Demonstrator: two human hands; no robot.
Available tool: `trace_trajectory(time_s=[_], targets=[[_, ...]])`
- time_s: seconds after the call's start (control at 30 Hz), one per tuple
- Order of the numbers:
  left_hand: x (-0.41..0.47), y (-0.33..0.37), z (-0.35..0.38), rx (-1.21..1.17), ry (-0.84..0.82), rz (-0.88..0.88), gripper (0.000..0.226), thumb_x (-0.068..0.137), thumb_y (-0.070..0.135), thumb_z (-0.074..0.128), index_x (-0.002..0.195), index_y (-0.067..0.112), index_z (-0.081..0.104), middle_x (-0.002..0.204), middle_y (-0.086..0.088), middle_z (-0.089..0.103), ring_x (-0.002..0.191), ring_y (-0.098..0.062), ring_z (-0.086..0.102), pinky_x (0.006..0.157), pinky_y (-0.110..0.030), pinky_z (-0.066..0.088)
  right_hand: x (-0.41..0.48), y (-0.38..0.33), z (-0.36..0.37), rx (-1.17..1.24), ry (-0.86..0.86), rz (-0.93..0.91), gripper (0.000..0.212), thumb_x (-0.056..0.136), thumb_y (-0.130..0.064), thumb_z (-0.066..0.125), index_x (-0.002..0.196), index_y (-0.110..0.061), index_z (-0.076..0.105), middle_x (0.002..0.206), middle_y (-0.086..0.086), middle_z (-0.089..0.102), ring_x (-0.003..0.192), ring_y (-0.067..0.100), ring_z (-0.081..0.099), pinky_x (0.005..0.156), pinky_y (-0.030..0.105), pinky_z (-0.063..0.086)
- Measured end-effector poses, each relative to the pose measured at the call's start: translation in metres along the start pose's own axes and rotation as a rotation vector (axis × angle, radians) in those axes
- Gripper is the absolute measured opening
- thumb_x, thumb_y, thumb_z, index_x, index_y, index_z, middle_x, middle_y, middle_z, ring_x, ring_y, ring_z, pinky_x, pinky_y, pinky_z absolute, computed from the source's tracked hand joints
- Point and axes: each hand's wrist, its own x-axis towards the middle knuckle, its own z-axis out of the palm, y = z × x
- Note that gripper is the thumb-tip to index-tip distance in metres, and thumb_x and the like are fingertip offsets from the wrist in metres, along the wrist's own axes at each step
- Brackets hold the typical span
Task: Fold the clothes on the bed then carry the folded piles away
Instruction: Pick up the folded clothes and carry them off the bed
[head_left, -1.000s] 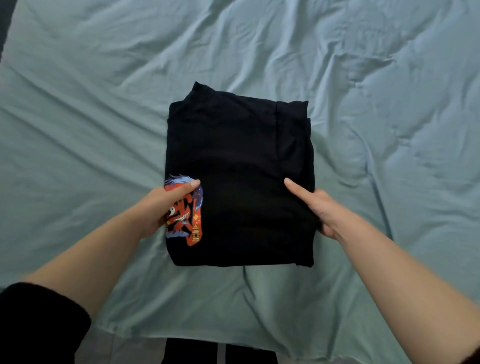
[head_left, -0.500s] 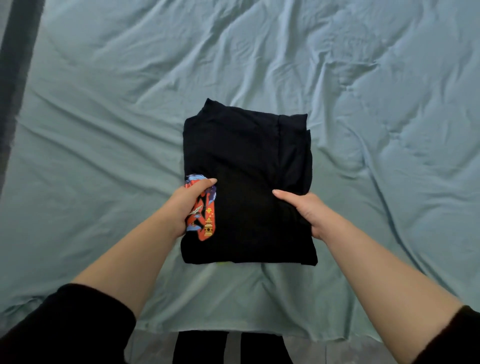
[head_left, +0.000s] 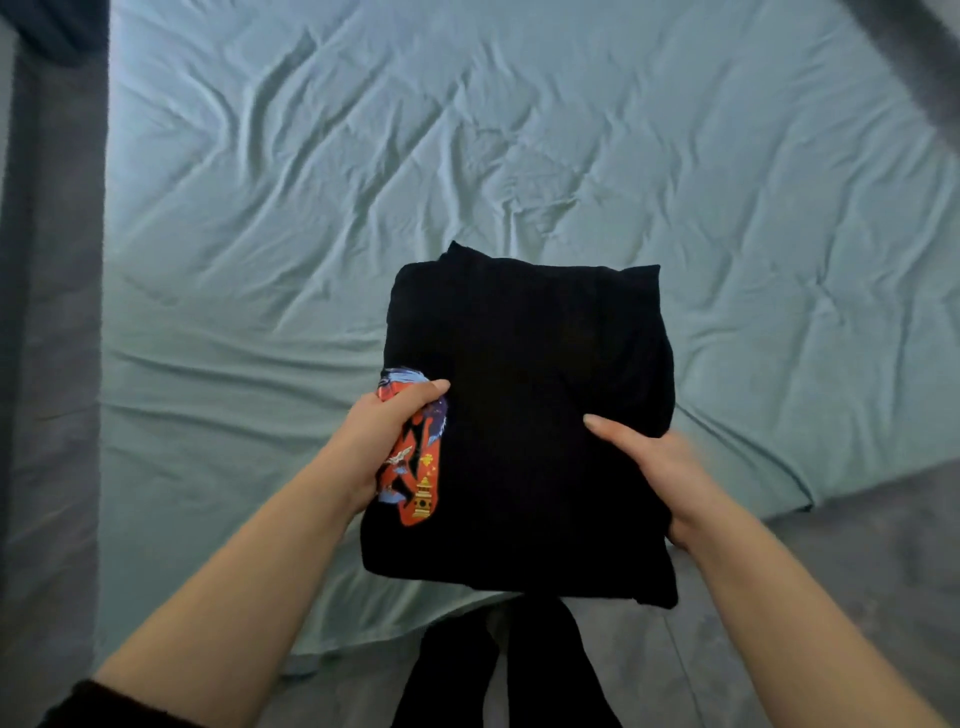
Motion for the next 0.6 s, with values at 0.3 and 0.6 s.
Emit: trace_trajectory(time_s=[0.3, 0.6], targets=[[-0.094, 0.028, 0.117, 0.242, -0.269, -0.002, 0.032, 0.069, 0.031, 0.079, 0.085, 0.012, 0.059, 0.066, -0.013, 0.052, 0.052, -0.022, 0.053, 0.055, -0.03, 0.048, -0.163, 0.011, -0.089, 0.284, 0.174, -0.047, 0.037, 0.075, -0.039, 0.077, 0.108, -0.03, 0.066, 0.101, -0.01, 0.075, 0.091, 0.01, 0.072, 0.066, 0.02, 0.057], [-0.142, -0.031, 0.294, 0.476, -0.548, -0.008, 0.045, 0.068, 0.035, 0.079, 0.053, 0.026, 0.037, 0.053, -0.001, 0.031, 0.043, -0.015, 0.031, 0.049, -0.026, 0.027, -0.264, 0.058, -0.229, 0.496, 0.464, -0.08, 0.041, 0.072, -0.041, 0.079, 0.109, -0.027, 0.065, 0.1, -0.006, 0.075, 0.09, 0.013, 0.073, 0.071, 0.024, 0.057]])
